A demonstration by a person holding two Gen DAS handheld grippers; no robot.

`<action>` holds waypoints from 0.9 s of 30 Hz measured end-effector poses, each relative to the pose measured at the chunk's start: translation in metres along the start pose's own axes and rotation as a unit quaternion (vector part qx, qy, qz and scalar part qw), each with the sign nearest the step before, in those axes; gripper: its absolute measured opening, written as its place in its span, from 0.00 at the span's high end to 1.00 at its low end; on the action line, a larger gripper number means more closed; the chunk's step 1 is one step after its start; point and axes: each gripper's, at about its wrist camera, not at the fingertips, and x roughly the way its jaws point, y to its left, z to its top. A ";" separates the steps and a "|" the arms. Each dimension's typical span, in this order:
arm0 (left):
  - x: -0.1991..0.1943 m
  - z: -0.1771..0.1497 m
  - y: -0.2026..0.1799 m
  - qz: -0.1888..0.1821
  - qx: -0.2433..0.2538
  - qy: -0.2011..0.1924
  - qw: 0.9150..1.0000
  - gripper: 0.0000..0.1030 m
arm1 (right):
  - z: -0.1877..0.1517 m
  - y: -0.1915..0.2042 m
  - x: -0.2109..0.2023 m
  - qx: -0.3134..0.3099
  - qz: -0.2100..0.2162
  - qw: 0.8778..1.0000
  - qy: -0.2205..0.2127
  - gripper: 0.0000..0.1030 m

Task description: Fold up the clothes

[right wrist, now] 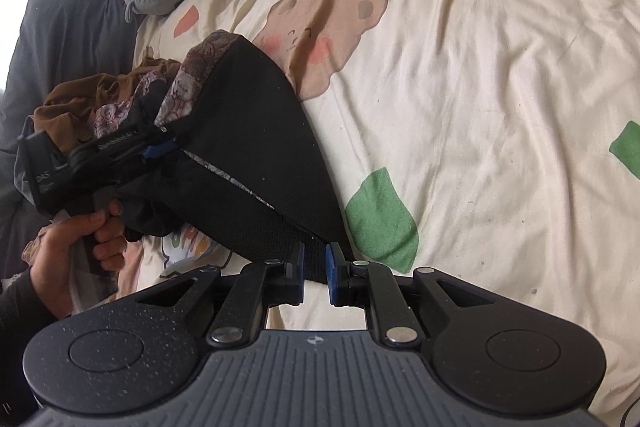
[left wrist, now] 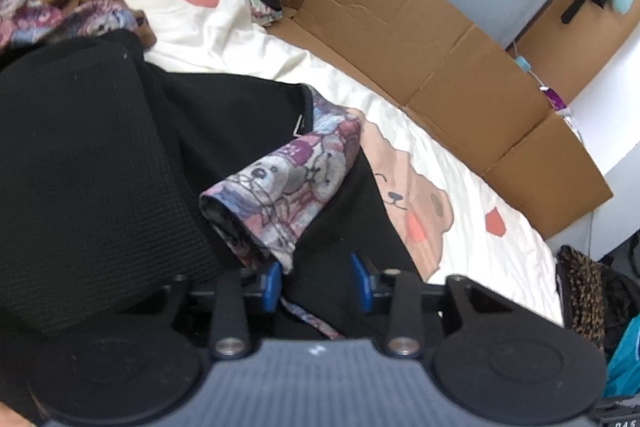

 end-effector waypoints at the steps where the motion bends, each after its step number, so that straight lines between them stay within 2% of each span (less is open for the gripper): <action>1: 0.001 -0.001 0.000 -0.003 -0.001 0.001 1.000 0.75 | 0.002 0.000 -0.001 0.000 0.001 1.000 -0.003 0.89; 2: 0.002 -0.001 -0.002 -0.002 0.005 0.002 1.000 0.85 | 0.004 0.001 -0.001 0.001 0.004 1.000 -0.006 0.89; 4: 0.003 -0.003 -0.007 -0.007 0.015 0.003 1.000 0.93 | 0.010 0.003 -0.003 0.004 0.010 1.000 -0.012 0.89; 9: 0.001 -0.008 -0.019 -0.020 0.030 -0.001 0.999 0.95 | 0.025 0.012 -0.003 0.006 0.027 0.999 -0.026 0.88; 13: -0.003 -0.013 -0.031 -0.040 0.037 0.000 0.999 0.96 | 0.038 0.021 -0.003 0.012 0.044 0.998 -0.035 0.78; 18: -0.007 -0.022 -0.051 -0.071 0.056 0.008 0.996 0.96 | 0.058 0.029 -0.002 0.030 0.075 0.996 -0.044 0.78; 21: -0.009 -0.027 -0.065 -0.088 0.065 0.015 0.994 0.97 | 0.067 0.035 0.001 0.029 0.082 0.995 -0.041 0.78; 24: -0.012 -0.036 -0.077 -0.104 0.073 0.023 0.992 0.97 | 0.071 0.039 0.006 0.031 0.086 0.995 -0.033 0.70; 27: -0.015 -0.043 -0.086 -0.114 0.082 0.028 0.990 0.97 | 0.071 0.039 0.013 0.037 0.089 0.995 -0.021 0.69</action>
